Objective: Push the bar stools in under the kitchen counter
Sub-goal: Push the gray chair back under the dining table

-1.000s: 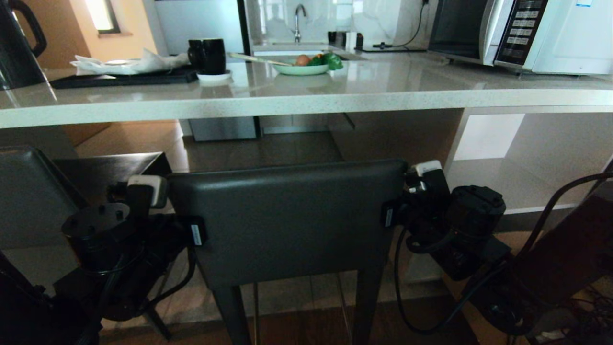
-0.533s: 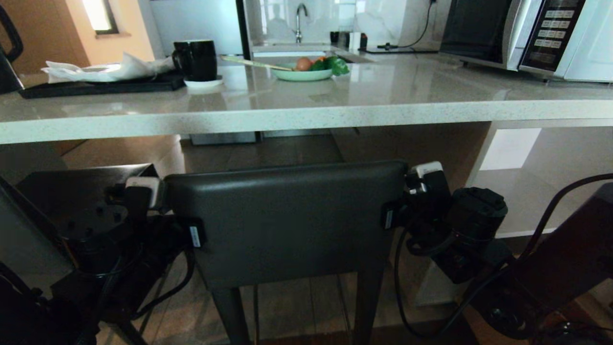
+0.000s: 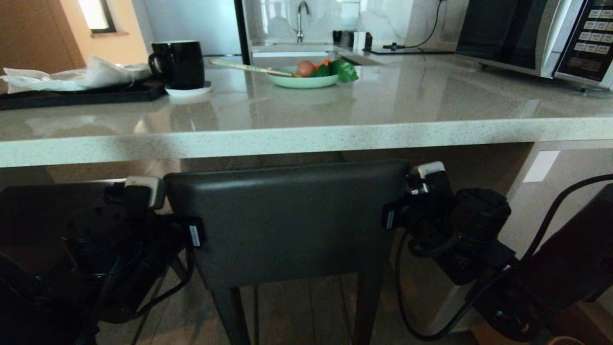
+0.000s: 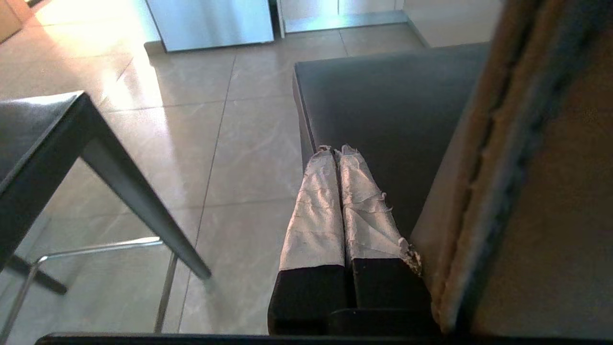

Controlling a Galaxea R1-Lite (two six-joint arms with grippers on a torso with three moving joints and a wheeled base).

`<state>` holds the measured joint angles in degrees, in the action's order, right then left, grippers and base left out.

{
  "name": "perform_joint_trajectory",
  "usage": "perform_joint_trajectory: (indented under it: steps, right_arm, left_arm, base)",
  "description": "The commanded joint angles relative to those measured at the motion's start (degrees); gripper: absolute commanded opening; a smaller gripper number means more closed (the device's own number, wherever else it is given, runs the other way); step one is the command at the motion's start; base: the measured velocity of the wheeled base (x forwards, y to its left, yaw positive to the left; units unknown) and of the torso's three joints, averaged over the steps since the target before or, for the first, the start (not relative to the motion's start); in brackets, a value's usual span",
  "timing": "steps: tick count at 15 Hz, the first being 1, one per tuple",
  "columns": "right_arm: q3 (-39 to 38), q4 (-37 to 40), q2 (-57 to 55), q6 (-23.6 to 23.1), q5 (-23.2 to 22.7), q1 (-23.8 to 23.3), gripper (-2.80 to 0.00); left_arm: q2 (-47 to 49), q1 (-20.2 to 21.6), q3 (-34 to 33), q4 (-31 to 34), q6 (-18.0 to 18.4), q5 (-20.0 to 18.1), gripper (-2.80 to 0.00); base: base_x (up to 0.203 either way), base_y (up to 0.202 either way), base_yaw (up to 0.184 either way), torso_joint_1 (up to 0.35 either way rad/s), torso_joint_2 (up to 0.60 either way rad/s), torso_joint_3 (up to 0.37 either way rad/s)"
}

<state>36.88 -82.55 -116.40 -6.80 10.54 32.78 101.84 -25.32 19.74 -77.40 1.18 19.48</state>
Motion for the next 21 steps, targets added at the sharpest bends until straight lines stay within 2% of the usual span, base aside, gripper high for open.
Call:
perform_joint_trajectory:
  steps: [1,6,8,12,16,21]
  right_arm:
    - [-0.33,-0.34,0.21,-0.05,0.00,0.35,-2.80]
    - [-0.58,-0.33,1.03,-0.05,0.12,0.59,-2.80]
    - [-1.63,-0.33,2.05,0.10,0.09,-1.53,-2.80]
    - [-2.59,-0.49,3.51,0.38,-0.16,-6.89,-2.80]
    - [-3.31,-1.03,4.39,1.17,-0.17,-9.23,-2.80]
    - [-6.33,-1.68,6.20,1.05,-0.06,-8.38,-2.80]
  left_arm:
    - [-0.06,0.01,-0.14,-0.30,-0.04,0.12,-2.80]
    - [-1.20,-0.79,-0.14,-0.30,-0.10,0.53,-2.80]
    - [-2.80,1.50,-0.50,-0.30,-0.12,0.59,-2.80]
    - [-6.90,9.43,-5.30,-0.30,-1.24,0.10,-2.80]
    - [-8.47,11.56,-7.34,-0.30,-2.45,-0.06,-2.80]
    - [-9.97,11.98,-7.97,-0.22,-2.71,-0.22,-2.80]
  base:
    - [0.000,0.000,0.000,0.000,0.00,0.000]
    - [0.000,0.000,0.000,0.000,0.00,0.000]
    - [0.000,0.000,0.000,0.000,0.00,0.000]
    - [0.000,0.000,0.000,0.000,0.00,0.000]
    - [0.000,0.000,0.000,0.000,0.00,0.000]
    - [0.000,0.000,0.000,0.000,0.00,0.000]
